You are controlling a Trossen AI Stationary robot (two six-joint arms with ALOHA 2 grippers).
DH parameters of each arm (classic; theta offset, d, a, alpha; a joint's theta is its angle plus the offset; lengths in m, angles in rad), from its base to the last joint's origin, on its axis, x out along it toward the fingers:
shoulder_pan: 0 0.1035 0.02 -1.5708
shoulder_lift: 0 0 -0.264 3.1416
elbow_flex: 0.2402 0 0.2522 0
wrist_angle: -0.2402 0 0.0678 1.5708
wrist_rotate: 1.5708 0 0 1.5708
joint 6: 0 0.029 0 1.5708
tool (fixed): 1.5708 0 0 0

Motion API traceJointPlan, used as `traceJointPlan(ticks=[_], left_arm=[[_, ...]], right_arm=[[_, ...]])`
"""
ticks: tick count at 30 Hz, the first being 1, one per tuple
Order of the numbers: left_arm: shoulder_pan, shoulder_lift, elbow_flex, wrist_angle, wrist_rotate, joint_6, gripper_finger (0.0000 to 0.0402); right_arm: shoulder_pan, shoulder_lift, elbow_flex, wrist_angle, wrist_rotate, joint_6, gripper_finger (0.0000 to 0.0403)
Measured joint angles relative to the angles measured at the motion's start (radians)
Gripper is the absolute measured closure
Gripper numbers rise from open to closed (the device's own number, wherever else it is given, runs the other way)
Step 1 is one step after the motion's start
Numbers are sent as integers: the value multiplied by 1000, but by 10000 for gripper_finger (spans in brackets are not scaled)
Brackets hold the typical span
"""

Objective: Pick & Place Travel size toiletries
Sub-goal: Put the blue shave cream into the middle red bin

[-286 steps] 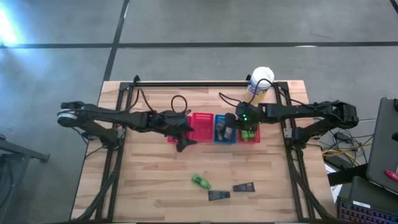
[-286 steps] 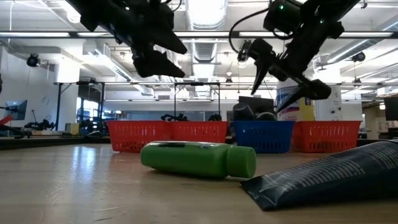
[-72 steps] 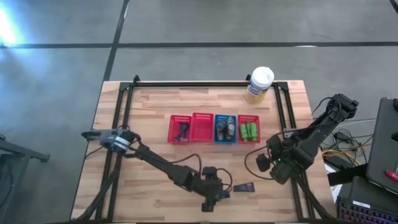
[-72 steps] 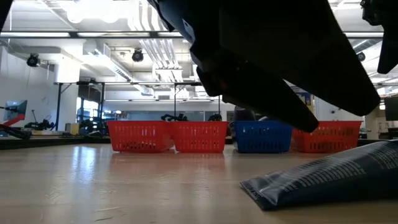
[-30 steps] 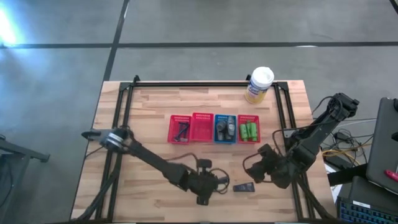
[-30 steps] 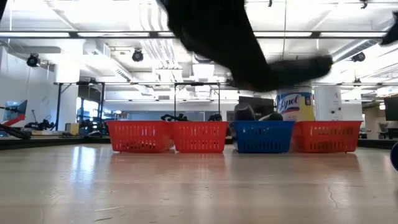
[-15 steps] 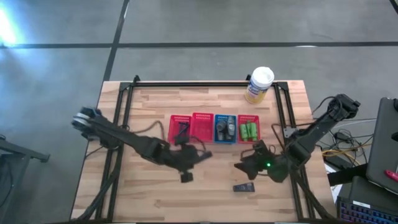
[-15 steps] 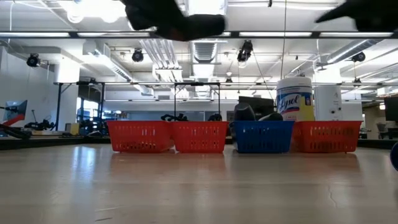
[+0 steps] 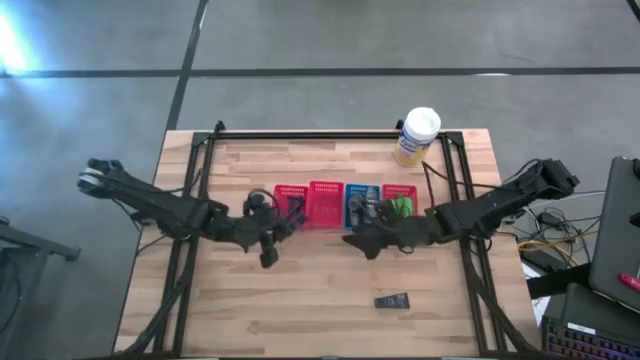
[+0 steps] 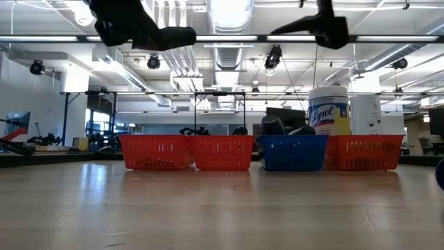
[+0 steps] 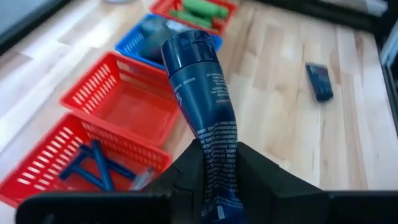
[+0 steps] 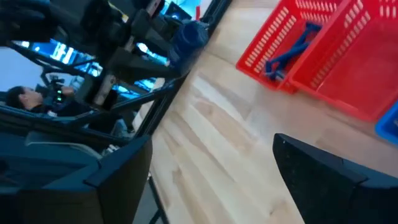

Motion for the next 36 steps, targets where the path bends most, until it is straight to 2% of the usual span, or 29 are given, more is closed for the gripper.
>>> traceJointPlan(ticks=[5,10,15,20,24,27,32,36], left_arm=[[58,-26,-44,86,15,-16,325],[138,-26,-96,308,115,-93,324],[183,-26,-137,511,138,-183,324],[195,-26,-157,526,66,-257,324],[205,-9,-176,531,6,-325,324],[209,26,-190,559,-1,-366,324],[206,95,-199,709,9,-369,324],[207,132,-195,738,9,-359,324]], right_arm=[[-75,57,45,0,-33,-68,68],[-132,140,107,1,-53,-95,63],[-164,219,193,6,-49,-100,56],[-182,282,287,-4,-43,-115,50],[-197,308,341,-102,-42,-114,50],[-206,315,364,-160,-31,-76,56],[-222,312,363,-142,-65,-55,69],[-229,301,362,-158,-60,-18,77]])
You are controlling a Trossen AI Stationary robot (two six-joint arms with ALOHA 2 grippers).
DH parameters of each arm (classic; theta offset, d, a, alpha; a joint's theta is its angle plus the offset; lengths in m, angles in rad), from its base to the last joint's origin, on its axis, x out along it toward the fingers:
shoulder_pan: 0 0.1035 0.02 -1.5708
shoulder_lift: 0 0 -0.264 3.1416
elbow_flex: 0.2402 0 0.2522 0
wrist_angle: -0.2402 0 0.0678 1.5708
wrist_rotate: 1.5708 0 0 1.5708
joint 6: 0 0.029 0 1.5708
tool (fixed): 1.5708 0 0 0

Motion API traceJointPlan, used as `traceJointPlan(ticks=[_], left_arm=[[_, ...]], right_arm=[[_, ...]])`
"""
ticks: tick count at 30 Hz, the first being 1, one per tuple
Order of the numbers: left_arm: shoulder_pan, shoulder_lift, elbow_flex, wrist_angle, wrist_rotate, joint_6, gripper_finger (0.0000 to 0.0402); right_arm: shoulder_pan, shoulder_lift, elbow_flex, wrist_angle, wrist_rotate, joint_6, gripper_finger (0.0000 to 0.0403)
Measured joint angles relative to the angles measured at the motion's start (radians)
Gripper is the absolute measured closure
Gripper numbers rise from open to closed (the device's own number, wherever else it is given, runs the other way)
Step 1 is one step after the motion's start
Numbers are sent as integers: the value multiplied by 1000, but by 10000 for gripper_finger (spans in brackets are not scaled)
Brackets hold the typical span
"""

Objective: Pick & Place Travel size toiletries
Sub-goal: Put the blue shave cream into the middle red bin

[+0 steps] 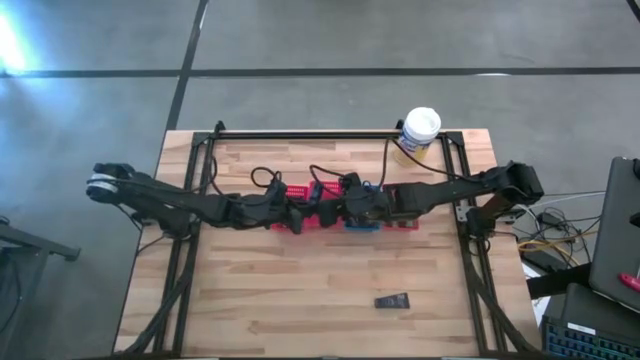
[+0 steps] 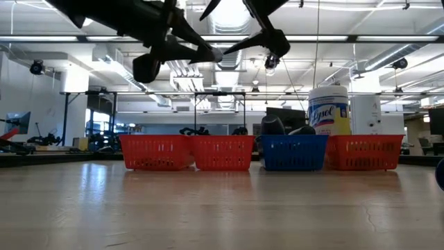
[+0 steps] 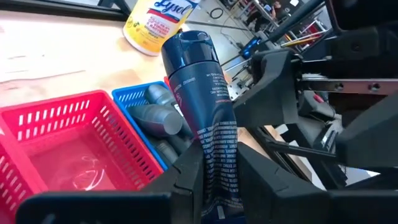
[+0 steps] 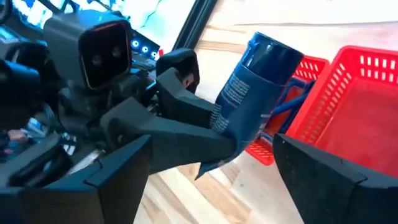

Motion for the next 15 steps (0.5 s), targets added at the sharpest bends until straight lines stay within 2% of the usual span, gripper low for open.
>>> traceJointPlan(ticks=[5,12,15], left_arm=[[0,7,-1,12,-1,6,324],[2,8,2,26,-8,32,324],[5,8,-1,27,-16,35,324]], right_arm=[[-32,-4,-1,-4,2,10,75],[-93,50,-2,21,-89,35,75],[-96,57,-2,42,-87,32,85]])
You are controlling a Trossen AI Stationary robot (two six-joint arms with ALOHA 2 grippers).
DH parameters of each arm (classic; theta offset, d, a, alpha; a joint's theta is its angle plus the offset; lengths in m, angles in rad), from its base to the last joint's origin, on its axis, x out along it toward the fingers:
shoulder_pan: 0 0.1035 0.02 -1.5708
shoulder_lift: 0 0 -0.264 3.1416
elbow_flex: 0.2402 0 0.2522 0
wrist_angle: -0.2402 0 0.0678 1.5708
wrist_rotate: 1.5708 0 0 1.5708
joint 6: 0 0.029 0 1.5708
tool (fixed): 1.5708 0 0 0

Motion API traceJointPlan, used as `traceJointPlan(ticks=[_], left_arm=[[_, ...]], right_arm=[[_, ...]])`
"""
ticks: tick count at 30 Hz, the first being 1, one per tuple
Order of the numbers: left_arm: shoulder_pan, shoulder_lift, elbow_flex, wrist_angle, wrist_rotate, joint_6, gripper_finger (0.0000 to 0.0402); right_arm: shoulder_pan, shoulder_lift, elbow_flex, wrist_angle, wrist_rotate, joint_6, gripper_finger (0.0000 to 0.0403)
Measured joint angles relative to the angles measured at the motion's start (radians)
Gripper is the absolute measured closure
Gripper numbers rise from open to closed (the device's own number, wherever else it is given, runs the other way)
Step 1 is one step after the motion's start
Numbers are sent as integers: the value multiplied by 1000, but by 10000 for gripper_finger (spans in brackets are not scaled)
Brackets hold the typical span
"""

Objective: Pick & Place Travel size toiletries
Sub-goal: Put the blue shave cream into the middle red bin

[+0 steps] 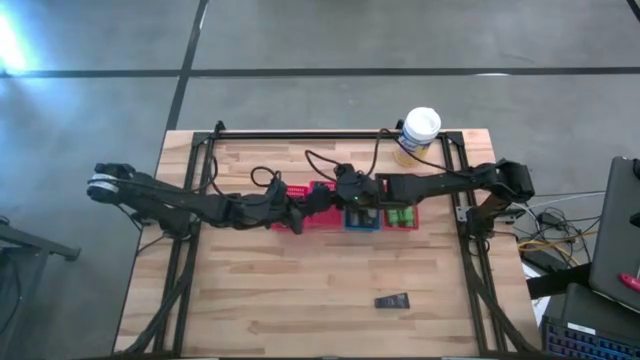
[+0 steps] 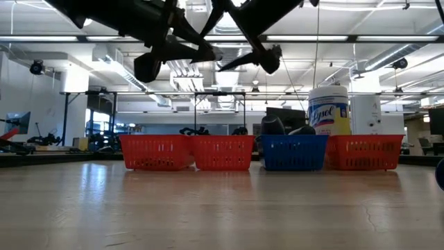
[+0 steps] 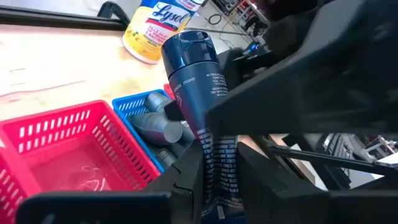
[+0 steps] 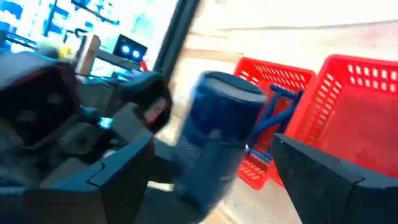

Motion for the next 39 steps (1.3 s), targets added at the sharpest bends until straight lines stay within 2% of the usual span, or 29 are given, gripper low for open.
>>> traceJointPlan(ticks=[11,24,30,34,39], left_arm=[[27,0,-4,-24,-7,14,323],[31,1,-5,-28,29,41,323],[32,1,-5,-38,33,62,320],[32,1,-5,-47,31,62,290],[32,1,-5,-73,26,63,225]], right_arm=[[-11,11,0,5,-1,0,145],[-28,26,0,17,3,2,192],[-30,29,1,20,4,-3,235],[-37,30,2,12,4,-29,270],[-52,30,1,-48,12,-33,304]])
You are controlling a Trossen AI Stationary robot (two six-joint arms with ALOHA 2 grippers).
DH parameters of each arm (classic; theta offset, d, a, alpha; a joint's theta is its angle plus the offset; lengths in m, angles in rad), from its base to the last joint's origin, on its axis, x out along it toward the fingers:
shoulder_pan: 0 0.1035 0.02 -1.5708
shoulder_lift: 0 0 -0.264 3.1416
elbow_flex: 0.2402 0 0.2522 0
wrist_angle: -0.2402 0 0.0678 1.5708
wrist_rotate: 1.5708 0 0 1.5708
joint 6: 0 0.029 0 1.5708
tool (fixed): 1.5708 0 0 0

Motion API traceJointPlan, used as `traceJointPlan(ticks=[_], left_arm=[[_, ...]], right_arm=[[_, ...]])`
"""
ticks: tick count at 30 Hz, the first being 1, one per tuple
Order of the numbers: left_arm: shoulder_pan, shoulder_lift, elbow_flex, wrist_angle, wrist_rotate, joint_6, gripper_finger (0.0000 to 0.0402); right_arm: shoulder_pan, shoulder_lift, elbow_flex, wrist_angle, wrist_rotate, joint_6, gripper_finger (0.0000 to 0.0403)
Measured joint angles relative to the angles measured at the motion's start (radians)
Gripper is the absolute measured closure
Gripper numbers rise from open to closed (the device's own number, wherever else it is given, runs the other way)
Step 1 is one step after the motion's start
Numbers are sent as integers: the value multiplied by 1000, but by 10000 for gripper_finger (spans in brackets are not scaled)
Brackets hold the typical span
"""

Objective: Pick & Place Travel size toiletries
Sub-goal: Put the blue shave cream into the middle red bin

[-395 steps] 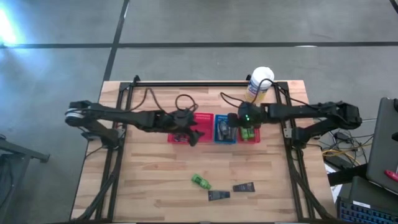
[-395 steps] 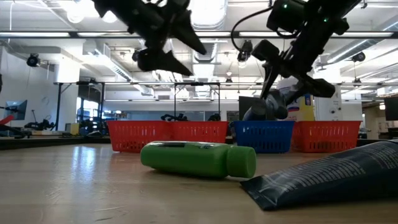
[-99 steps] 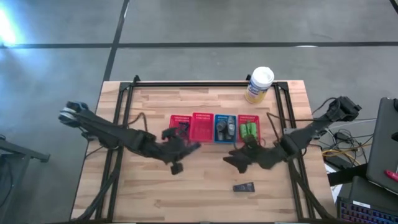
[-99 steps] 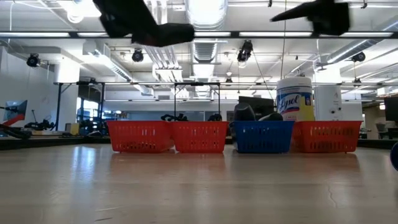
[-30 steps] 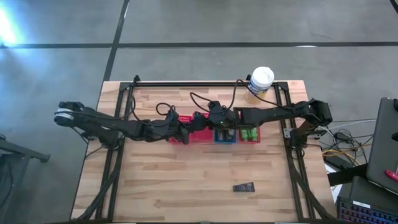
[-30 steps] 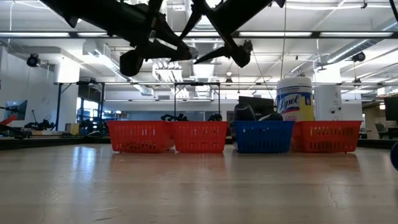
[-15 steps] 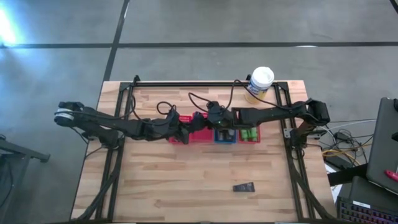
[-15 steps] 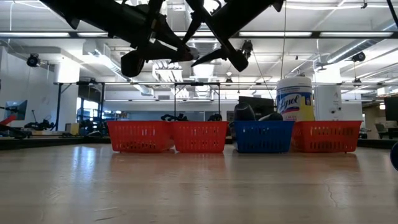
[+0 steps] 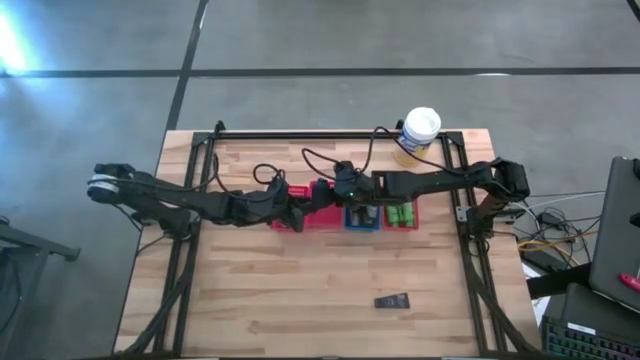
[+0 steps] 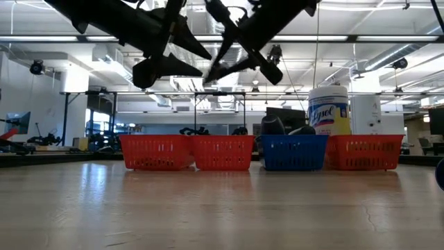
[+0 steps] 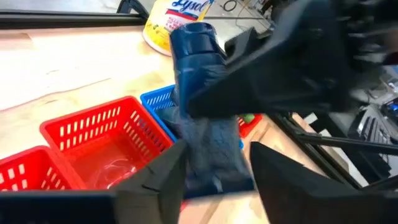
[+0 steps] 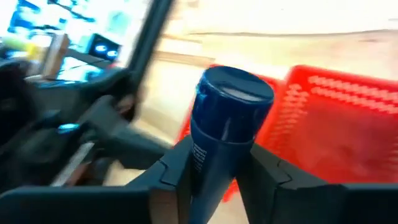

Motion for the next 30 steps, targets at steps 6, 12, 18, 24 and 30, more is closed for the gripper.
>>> traceJointPlan(ticks=[6,12,18,24,30], left_arm=[[-6,-15,1,-112,104,-2,153],[-32,-42,1,-263,148,7,124],[-42,-92,1,-313,123,61,124],[-42,-141,1,-354,76,117,124],[-42,-151,0,-381,73,147,124]], right_arm=[[-30,1,-2,-98,3,-3,324],[-67,27,-10,-127,-60,-14,328],[-87,109,-13,-114,-173,32,313],[-86,163,-2,-102,-203,65,301],[-104,160,3,-100,-188,55,277]])
